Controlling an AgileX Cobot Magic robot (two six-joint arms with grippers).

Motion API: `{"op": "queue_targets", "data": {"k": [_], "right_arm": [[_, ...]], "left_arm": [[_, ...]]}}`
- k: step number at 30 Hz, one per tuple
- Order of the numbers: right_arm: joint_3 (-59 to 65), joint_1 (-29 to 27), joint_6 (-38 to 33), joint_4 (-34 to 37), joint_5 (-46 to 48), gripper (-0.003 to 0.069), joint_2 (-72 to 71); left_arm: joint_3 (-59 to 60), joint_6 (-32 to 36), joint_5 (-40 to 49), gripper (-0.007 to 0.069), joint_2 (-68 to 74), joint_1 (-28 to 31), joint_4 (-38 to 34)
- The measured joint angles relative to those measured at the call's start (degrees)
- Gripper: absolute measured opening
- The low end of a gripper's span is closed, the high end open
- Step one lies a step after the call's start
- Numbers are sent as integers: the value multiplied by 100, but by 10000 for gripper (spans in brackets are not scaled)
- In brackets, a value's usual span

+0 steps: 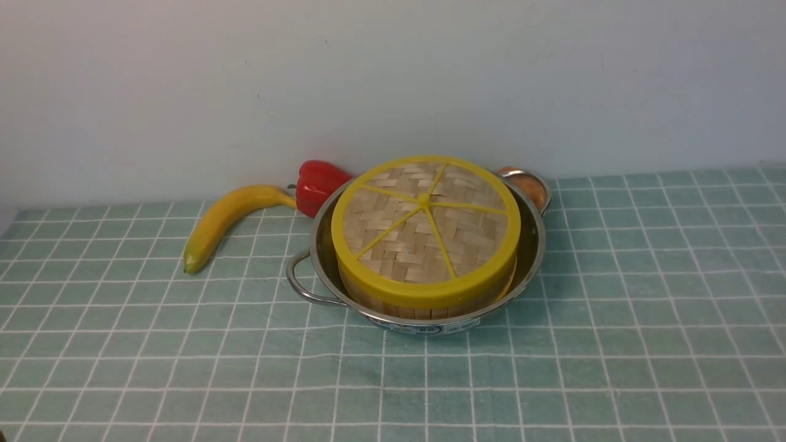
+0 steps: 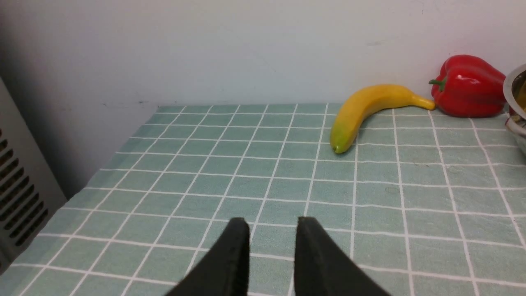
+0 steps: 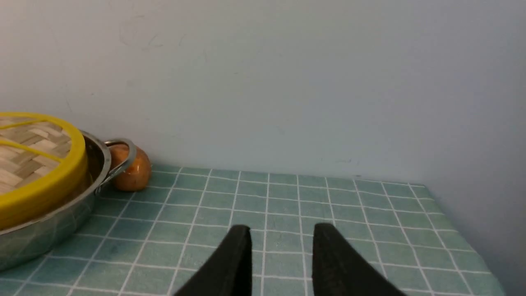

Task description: Place the steamer in the pot on the blue tablecloth, and put the lid on the steamer.

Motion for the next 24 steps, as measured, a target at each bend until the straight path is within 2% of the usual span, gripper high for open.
{"op": "queue_targets", "data": {"k": [8,24], "right_arm": [[820,0,91,6,-1032,240,0],[824,0,180,6,-1092,240,0]], "left_arm": [[0,0,0,179,0,0,2],[0,0,0,202,0,0,2]]}}
